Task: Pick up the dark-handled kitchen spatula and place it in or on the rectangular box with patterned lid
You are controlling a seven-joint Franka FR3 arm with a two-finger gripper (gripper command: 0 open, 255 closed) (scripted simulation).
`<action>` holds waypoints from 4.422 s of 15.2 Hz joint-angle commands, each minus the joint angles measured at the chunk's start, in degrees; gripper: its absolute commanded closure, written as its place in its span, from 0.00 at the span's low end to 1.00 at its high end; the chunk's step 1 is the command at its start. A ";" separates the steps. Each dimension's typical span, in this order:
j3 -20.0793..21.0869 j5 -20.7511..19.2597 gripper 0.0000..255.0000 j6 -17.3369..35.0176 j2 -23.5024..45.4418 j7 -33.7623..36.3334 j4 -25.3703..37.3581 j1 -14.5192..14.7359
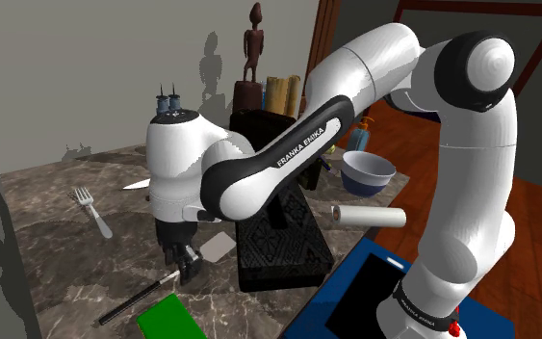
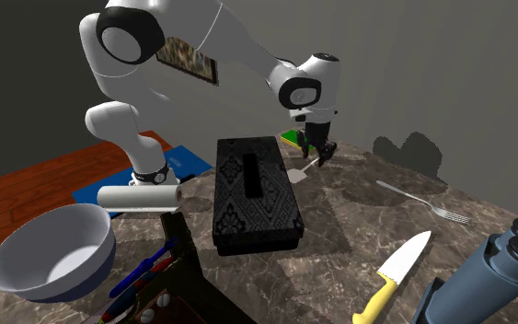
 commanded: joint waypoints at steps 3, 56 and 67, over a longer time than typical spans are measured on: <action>0.00 0.00 1.00 0.00 0.00 0.00 0.00 0.00; -18.65 49.12 1.00 -27.86 -57.98 -47.67 -12.47 -6.03; -25.50 49.59 1.00 -26.69 -65.44 -55.30 -23.64 -3.80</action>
